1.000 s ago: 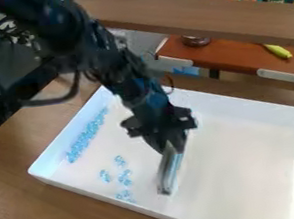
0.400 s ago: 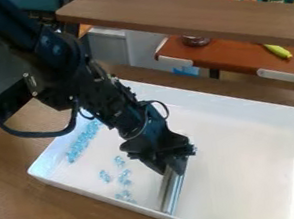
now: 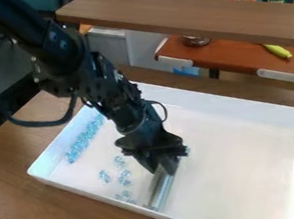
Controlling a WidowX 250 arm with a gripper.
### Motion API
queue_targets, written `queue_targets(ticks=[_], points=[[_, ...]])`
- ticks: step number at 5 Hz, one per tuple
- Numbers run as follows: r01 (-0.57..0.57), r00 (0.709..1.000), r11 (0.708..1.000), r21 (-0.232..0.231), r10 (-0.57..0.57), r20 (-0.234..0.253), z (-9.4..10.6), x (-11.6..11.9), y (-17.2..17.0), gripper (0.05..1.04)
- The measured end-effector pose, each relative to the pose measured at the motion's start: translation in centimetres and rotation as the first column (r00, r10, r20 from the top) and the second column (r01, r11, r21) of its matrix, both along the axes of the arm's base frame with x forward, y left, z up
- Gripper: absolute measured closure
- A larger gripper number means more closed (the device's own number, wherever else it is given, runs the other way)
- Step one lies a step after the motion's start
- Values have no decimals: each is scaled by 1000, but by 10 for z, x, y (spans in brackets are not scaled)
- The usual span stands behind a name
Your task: Sweep into pile
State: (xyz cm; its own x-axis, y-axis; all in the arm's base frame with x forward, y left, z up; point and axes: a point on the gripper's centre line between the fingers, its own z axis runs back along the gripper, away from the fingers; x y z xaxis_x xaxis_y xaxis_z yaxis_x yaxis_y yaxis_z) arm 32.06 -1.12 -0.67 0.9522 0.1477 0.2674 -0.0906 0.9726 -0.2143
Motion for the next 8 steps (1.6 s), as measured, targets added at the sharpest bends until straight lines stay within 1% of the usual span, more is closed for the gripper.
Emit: queue_targets(ticks=[1, 2, 3, 4, 5, 6, 7, 8], points=[[13, 996, 996, 93, -4, -91, 3, 0, 32, 745], [45, 989, 989, 144, -24, -145, 7, 1, 57, 745], [35, 990, 985, 170, -11, -143, 8, 0, 84, 745], [26, 995, 980, 196, -8, -95, 8, 3, 106, 745], [13, 999, 972, 235, -2, -46, 6, 6, 119, 745], [2, 999, 981, 196, 8, -53, 6, 4, 120, 745], [-17, 997, 998, 58, 22, -78, 22, -2, 100, 745], [-50, 999, 998, -32, 49, -23, 53, 7, 72, 745]])
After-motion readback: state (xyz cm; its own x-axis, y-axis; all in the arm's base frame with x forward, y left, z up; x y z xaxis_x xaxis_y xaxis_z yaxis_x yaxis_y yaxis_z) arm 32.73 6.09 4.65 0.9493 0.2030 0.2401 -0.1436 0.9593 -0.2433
